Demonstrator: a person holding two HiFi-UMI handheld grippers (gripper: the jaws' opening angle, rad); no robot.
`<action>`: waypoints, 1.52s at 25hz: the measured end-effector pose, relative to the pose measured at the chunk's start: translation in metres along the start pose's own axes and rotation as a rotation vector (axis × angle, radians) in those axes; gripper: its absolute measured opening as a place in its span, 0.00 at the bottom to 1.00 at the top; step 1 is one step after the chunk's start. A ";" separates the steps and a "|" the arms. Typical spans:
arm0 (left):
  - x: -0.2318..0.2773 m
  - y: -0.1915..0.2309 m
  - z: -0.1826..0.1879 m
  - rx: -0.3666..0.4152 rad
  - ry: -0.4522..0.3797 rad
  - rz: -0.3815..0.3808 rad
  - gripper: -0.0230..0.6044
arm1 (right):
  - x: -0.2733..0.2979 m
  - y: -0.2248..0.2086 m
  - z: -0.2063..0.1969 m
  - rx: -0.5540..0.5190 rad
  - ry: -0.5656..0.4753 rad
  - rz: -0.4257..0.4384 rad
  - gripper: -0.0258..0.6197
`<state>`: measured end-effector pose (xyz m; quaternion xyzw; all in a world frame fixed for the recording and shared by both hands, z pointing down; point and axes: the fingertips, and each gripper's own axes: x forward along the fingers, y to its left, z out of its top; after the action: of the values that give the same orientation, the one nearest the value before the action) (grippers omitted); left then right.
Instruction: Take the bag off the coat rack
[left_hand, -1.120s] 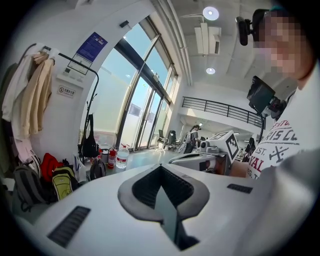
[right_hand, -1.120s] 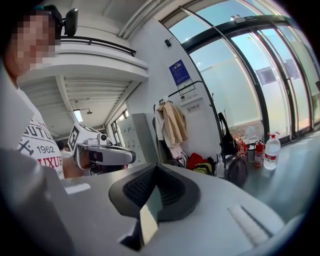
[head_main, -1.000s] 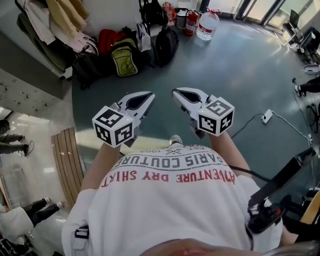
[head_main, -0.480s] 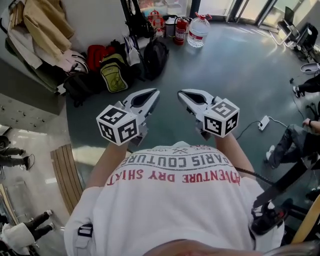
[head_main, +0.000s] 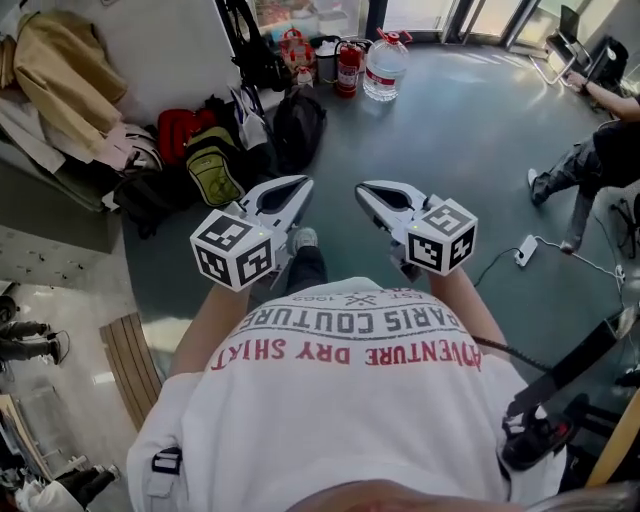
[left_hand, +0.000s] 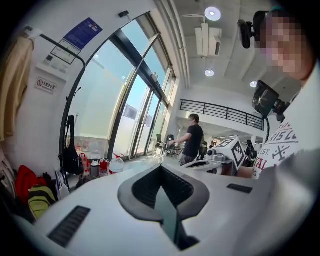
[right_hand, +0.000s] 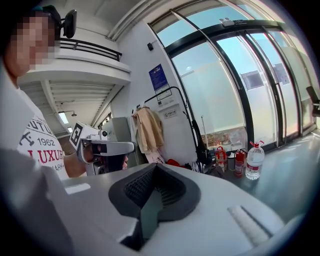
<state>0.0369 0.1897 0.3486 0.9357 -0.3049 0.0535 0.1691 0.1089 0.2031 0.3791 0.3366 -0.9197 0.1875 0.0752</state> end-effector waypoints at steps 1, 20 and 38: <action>0.009 0.014 0.001 -0.003 0.004 -0.003 0.04 | 0.011 -0.011 0.003 0.002 0.003 -0.004 0.04; 0.125 0.384 0.151 -0.002 -0.063 0.026 0.04 | 0.312 -0.228 0.181 -0.012 -0.024 -0.042 0.04; 0.220 0.513 0.191 -0.058 -0.041 0.122 0.04 | 0.430 -0.360 0.235 0.022 -0.006 0.083 0.04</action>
<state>-0.0878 -0.3869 0.3598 0.9110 -0.3660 0.0357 0.1866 0.0112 -0.3973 0.3832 0.2996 -0.9310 0.1992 0.0609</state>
